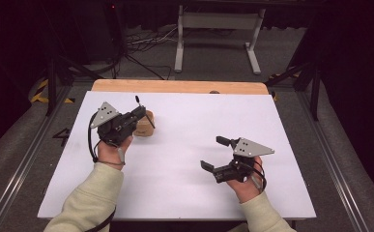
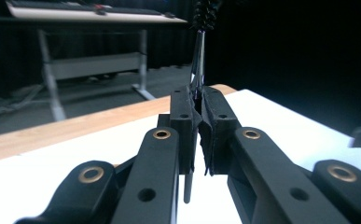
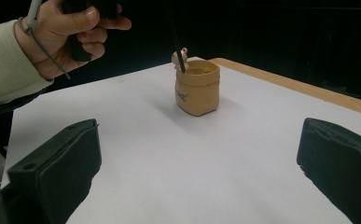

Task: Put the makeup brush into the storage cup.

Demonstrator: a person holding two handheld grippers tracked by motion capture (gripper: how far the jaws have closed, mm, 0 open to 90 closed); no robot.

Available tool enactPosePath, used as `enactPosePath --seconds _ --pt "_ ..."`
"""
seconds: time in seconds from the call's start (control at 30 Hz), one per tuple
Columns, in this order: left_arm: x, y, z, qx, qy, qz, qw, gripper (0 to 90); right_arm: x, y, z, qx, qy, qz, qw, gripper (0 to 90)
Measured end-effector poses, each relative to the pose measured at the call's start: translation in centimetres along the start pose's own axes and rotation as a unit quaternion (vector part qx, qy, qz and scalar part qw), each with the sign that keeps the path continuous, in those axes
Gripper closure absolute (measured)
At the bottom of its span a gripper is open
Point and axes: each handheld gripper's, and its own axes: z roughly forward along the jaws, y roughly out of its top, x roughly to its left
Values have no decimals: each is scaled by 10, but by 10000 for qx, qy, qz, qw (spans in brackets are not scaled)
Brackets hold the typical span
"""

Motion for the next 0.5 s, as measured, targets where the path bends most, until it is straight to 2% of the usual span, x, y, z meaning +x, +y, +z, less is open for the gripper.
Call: enactPosePath --seconds 0.3,0.5 --pt "4 -1 2 -49 323 -26 9995 842 1 0 1 -9 6 -11 10000 2" --pt "10 -2 1 -103 597 -10 9982 842 1 -1 2 3 11 -9 10000 2"
